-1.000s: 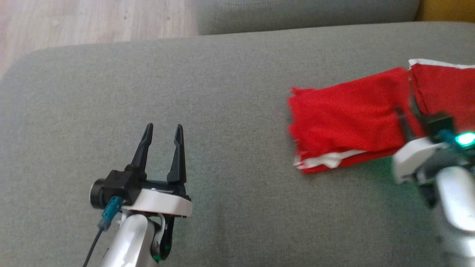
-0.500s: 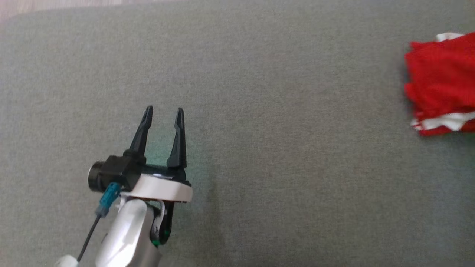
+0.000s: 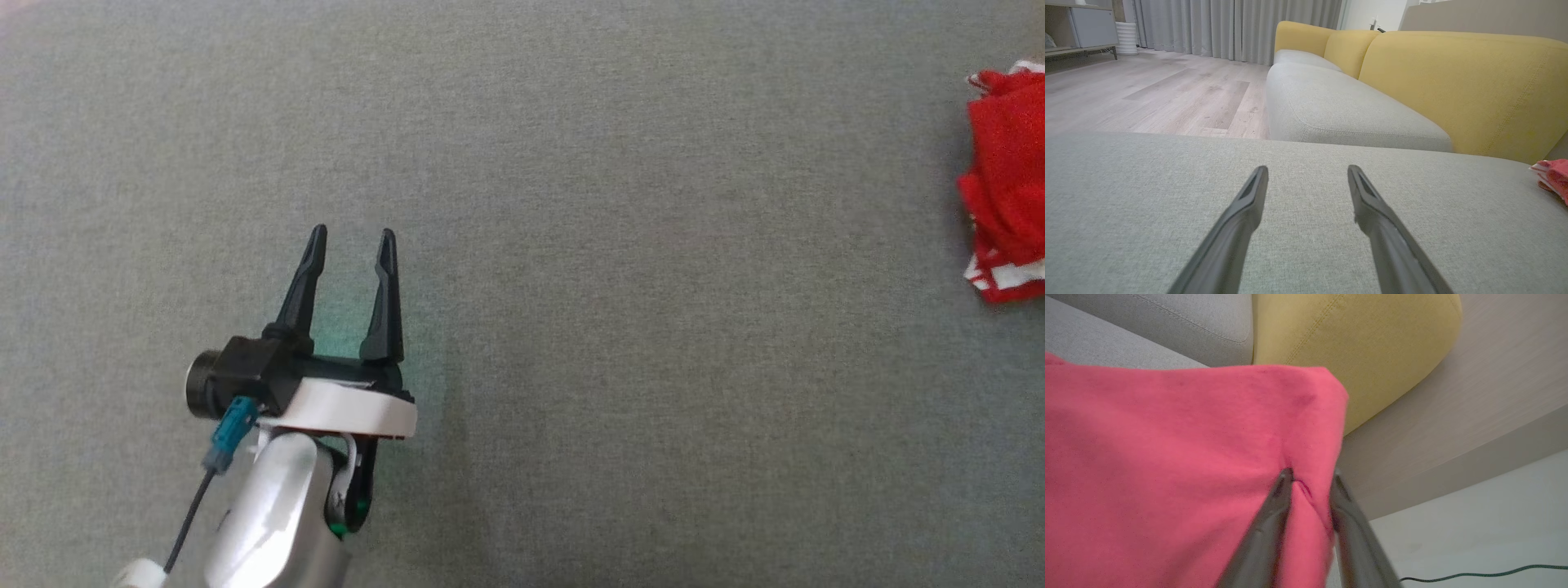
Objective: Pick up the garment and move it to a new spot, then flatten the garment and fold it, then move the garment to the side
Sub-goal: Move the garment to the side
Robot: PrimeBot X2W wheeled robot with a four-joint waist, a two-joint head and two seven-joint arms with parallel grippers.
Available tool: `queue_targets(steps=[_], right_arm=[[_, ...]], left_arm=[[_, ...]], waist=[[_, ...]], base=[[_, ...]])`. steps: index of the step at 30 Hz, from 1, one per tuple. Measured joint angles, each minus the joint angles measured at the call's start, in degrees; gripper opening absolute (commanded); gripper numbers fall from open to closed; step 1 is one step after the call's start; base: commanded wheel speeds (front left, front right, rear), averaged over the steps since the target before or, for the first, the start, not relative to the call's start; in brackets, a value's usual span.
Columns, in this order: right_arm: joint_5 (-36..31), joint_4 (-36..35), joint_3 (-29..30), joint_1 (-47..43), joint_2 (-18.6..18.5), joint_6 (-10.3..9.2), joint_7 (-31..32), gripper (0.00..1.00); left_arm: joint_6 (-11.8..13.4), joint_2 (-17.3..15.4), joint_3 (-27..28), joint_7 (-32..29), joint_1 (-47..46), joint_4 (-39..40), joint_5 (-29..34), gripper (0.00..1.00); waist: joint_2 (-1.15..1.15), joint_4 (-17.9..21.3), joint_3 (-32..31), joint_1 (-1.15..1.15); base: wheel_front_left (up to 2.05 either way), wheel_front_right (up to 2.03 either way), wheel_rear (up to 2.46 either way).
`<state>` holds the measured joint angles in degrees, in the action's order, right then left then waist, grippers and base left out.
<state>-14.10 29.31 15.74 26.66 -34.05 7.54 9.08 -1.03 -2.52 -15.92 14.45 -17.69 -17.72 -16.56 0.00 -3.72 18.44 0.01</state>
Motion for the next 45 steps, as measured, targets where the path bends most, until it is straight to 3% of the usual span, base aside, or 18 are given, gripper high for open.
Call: queue_targets(steps=[7,13,19,20,26,31,38,45], right_arm=[[-2.1,-5.0,1.4,0.0,4.2,0.0,-0.1,1.0],[-0.6,-13.0,-0.9,-0.3,9.5,0.0,-1.1,1.0],[6.1,-21.3,-4.1,-0.9,17.3,0.0,-2.3,1.0],[8.7,-23.8,-4.5,-2.0,20.1,-0.01,-3.7,1.0],[14.1,-26.4,-8.4,-8.1,29.5,0.0,-9.2,1.0],[18.1,-21.1,-11.5,-13.9,30.7,0.0,-15.1,1.0],[23.6,-13.0,-13.5,-20.6,31.4,-0.01,-22.1,1.0],[20.8,-10.7,-13.1,-23.8,31.4,-0.01,-23.3,1.0]], left_arm=[[-0.1,0.0,0.6,0.0,-0.1,-0.3,0.1,1.0],[-0.1,0.0,0.6,0.0,0.3,-0.5,0.0,1.0],[0.0,0.0,0.9,0.0,2.0,-0.4,0.0,1.0],[0.0,0.0,1.1,0.0,2.9,-0.2,0.0,1.0],[0.5,0.0,1.6,0.0,5.0,1.2,0.9,1.0],[2.3,0.0,3.1,0.0,7.1,1.9,3.5,1.0],[2.4,-0.1,2.9,0.0,10.8,0.4,3.9,1.0],[2.6,-0.2,3.1,0.0,12.1,-0.1,2.9,1.0]], waist=[[0.0,1.0,-1.7,0.0],[0.0,1.6,-5.2,-0.01],[0.0,1.9,-9.6,-0.01],[0.0,1.8,-10.9,-0.01],[0.0,1.6,-13.9,-0.02],[0.0,1.6,-15.9,-0.02],[0.0,0.9,-18.3,-0.02],[0.0,0.2,-19.4,-0.01]], base=[[0.0,0.0,0.0],[0.0,0.0,0.0],[0.0,0.0,0.0],[0.0,0.0,0.0],[0.0,0.0,0.0],[0.0,0.0,0.0],[0.0,0.0,0.0],[0.0,0.0,0.0]])
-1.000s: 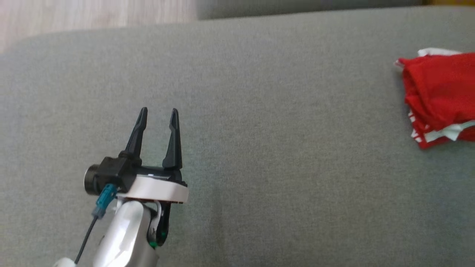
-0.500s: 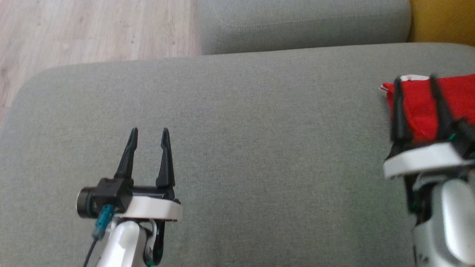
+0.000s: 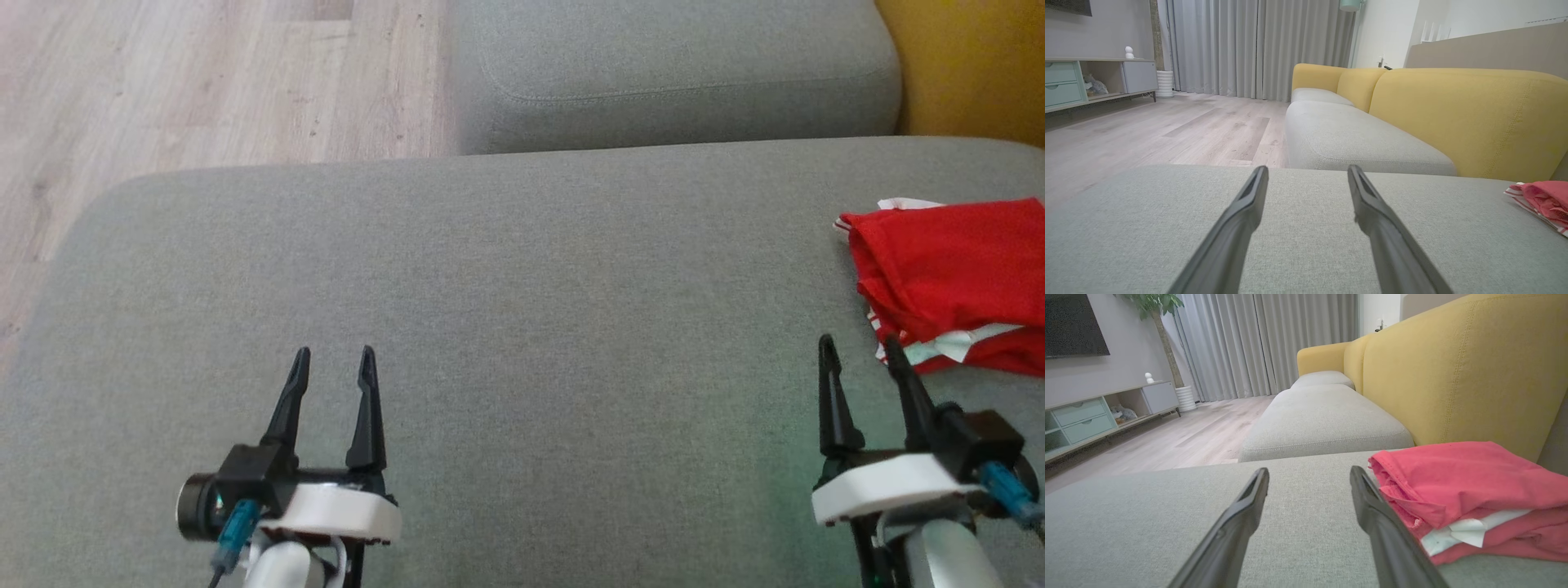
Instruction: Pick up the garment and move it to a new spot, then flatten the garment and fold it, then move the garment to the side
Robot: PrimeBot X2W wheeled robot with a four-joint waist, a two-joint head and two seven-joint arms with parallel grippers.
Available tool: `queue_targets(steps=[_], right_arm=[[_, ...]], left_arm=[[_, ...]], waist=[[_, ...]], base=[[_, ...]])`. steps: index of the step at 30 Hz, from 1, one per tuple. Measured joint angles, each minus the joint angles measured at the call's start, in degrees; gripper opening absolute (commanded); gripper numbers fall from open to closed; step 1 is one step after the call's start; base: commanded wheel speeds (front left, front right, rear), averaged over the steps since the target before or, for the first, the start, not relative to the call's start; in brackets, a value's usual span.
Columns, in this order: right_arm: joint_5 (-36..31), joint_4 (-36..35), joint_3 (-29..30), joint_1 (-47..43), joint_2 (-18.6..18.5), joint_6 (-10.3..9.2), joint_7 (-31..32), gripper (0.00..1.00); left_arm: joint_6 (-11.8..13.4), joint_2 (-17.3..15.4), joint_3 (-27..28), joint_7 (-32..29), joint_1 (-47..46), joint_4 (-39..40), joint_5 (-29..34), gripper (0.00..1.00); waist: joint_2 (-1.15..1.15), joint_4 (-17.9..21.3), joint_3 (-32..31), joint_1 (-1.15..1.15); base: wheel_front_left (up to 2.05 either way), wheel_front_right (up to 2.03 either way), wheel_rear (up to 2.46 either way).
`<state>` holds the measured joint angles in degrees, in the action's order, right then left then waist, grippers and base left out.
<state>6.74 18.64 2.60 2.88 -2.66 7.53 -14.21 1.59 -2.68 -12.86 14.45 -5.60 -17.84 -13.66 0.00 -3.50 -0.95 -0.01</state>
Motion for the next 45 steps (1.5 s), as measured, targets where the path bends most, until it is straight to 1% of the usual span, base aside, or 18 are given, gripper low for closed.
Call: queue_targets(steps=[11,15,24,33,45], right_arm=[[0.0,-1.0,0.0,-1.7,0.0,0.01,0.0,1.0],[0.3,-1.3,-0.2,-1.7,0.0,0.0,0.0,1.0],[0.9,-1.5,-0.1,-1.7,0.0,0.0,0.0,1.0],[1.8,-1.3,-0.5,-2.3,0.0,0.0,0.0,1.0],[1.8,-1.1,-0.9,-2.3,0.0,0.0,0.0,1.0]], left_arm=[[0.3,0.0,0.3,0.0,1.5,0.7,-0.5,1.0],[0.4,0.0,0.3,0.0,1.5,0.7,-1.6,1.0],[0.3,-0.1,0.8,0.0,1.5,0.9,-2.1,1.0],[-0.1,-0.1,1.5,0.0,1.5,0.1,-5.1,1.0],[-0.2,-0.1,2.1,0.0,1.5,-0.1,-5.5,1.0]], waist=[[0.0,-0.1,-0.4,0.01],[0.0,0.0,-0.5,0.01],[0.0,0.0,-0.4,0.0],[0.0,0.0,-0.3,0.0],[0.0,0.2,-0.2,0.01]], base=[[0.0,0.0,0.0],[0.0,0.0,0.0],[0.0,0.0,0.0],[0.0,0.0,0.0],[0.0,0.0,0.0]])
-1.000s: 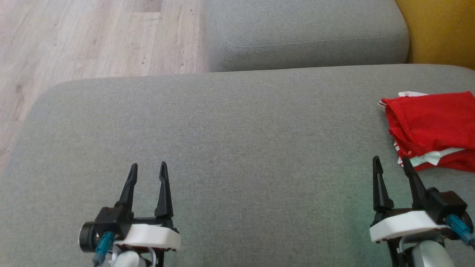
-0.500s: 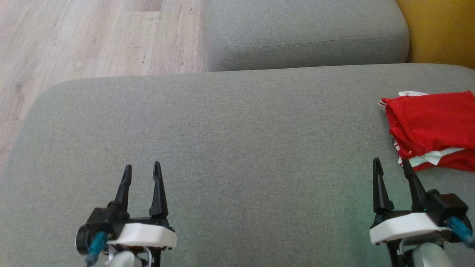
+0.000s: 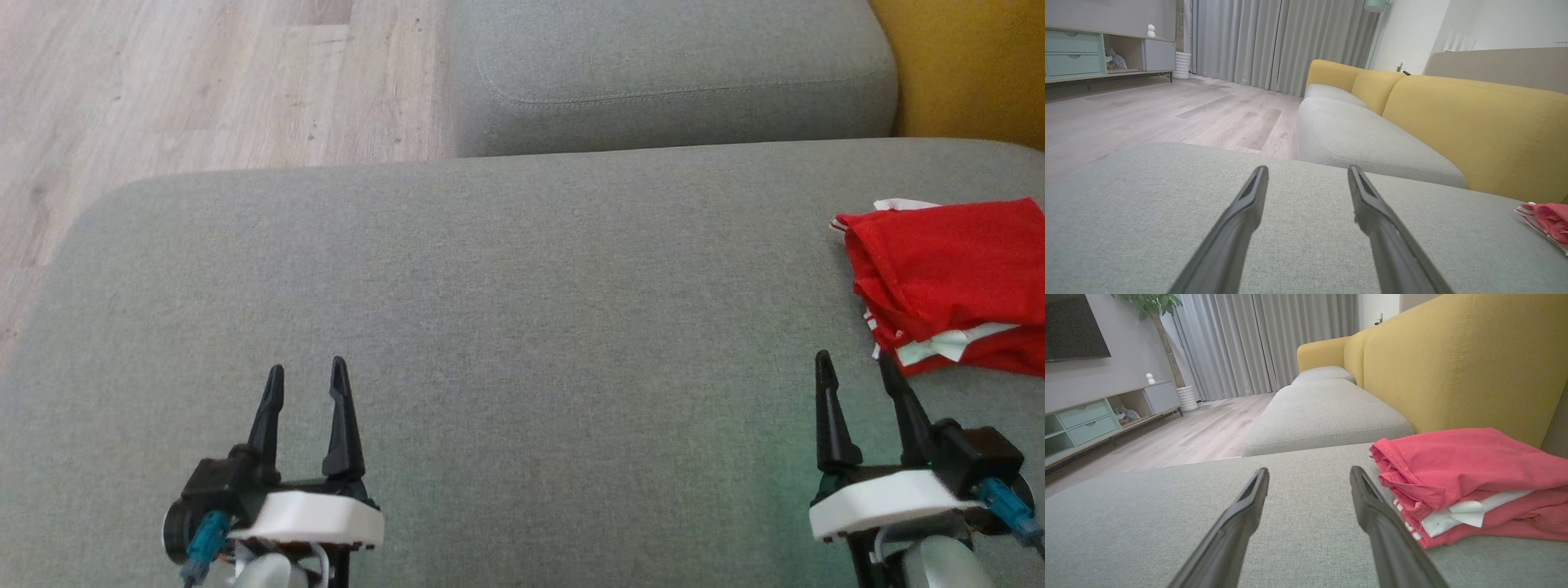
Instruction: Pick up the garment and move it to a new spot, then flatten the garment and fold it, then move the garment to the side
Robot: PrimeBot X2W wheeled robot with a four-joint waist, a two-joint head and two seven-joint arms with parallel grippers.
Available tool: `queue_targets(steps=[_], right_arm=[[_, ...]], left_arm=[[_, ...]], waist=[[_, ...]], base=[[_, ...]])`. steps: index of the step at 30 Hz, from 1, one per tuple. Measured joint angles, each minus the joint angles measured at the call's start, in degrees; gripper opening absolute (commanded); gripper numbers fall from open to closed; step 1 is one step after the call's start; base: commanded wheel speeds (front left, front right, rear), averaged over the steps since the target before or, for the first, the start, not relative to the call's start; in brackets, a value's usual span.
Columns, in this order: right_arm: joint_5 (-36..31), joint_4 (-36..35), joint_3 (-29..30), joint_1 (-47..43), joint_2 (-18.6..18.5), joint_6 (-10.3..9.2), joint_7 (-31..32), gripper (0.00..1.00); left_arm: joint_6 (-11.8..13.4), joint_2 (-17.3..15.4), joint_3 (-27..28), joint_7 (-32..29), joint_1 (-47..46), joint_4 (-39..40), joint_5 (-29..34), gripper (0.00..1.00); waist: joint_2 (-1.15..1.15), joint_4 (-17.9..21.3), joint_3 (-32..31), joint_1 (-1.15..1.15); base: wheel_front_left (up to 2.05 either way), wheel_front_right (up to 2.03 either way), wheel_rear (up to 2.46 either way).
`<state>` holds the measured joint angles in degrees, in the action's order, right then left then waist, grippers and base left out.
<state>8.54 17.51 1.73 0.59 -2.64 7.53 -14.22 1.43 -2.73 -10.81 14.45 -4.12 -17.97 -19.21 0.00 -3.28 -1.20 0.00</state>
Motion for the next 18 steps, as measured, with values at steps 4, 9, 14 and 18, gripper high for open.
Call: queue_targets(steps=[4,9,14,18], right_arm=[[0.0,0.4,-0.4,0.0,0.0,0.0,0.0,0.0],[0.3,4.5,-0.6,-2.0,0.1,0.0,0.4,0.0],[3.6,4.7,-0.5,-2.4,0.1,0.0,1.2,0.0],[6.2,4.5,-0.3,-2.4,0.1,0.0,1.9,0.0]], left_arm=[[0.0,0.0,0.0,0.0,0.0,-0.1,-0.6,0.0],[0.0,0.0,-0.2,-0.4,2.7,-4.0,-0.8,0.0],[-0.2,0.0,0.0,-1.4,3.2,-4.0,-3.9,0.0],[-0.5,0.0,0.3,-1.9,3.2,-3.9,-6.1,0.0]], waist=[[0.0,0.3,0.0,0.0],[0.0,0.3,0.0,0.0],[0.0,0.4,0.1,0.0],[0.0,0.5,0.1,0.0]], base=[[0.0,0.0,0.0],[0.0,0.0,0.0],[0.0,0.0,0.0],[0.0,0.0,0.0]])
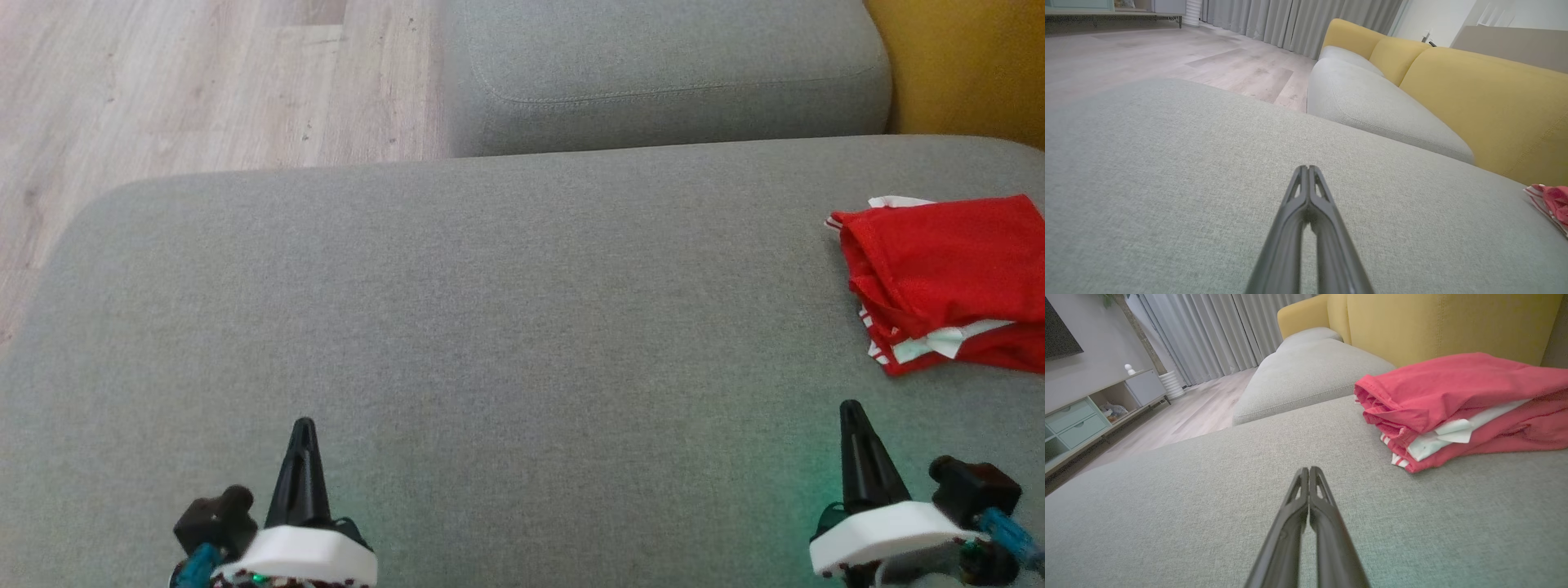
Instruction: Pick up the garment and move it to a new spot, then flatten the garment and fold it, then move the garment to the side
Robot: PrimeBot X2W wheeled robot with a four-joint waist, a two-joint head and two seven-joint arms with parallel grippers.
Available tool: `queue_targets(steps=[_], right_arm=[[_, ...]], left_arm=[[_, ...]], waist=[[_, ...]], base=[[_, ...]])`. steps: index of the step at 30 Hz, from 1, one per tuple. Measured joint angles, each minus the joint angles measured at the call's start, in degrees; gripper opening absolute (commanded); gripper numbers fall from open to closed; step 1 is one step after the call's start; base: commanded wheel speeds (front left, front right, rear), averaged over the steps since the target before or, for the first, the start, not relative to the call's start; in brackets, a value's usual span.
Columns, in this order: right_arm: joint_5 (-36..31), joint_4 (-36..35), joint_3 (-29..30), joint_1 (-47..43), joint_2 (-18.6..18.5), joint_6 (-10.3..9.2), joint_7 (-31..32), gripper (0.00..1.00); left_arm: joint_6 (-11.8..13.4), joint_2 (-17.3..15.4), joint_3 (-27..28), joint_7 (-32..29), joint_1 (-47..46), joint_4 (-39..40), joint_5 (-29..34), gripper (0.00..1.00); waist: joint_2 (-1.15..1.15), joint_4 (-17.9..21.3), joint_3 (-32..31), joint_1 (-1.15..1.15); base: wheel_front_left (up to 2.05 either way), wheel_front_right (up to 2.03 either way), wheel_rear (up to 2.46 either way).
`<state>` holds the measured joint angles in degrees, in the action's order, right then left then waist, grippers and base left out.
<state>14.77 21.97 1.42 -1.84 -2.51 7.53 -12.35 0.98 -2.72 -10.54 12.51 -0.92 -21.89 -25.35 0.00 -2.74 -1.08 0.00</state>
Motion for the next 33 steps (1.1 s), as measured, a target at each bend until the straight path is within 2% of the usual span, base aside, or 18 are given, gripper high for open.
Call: queue_targets(steps=[33], right_arm=[[22.0,-1.8,1.7,1.3,0.0,0.0,5.4,0.0]], left_arm=[[-2.5,0.0,4.4,-5.4,-0.2,1.7,-19.0,0.0]], waist=[[0.0,0.8,0.4,0.0]], base=[[0.0,0.0,0.0]])
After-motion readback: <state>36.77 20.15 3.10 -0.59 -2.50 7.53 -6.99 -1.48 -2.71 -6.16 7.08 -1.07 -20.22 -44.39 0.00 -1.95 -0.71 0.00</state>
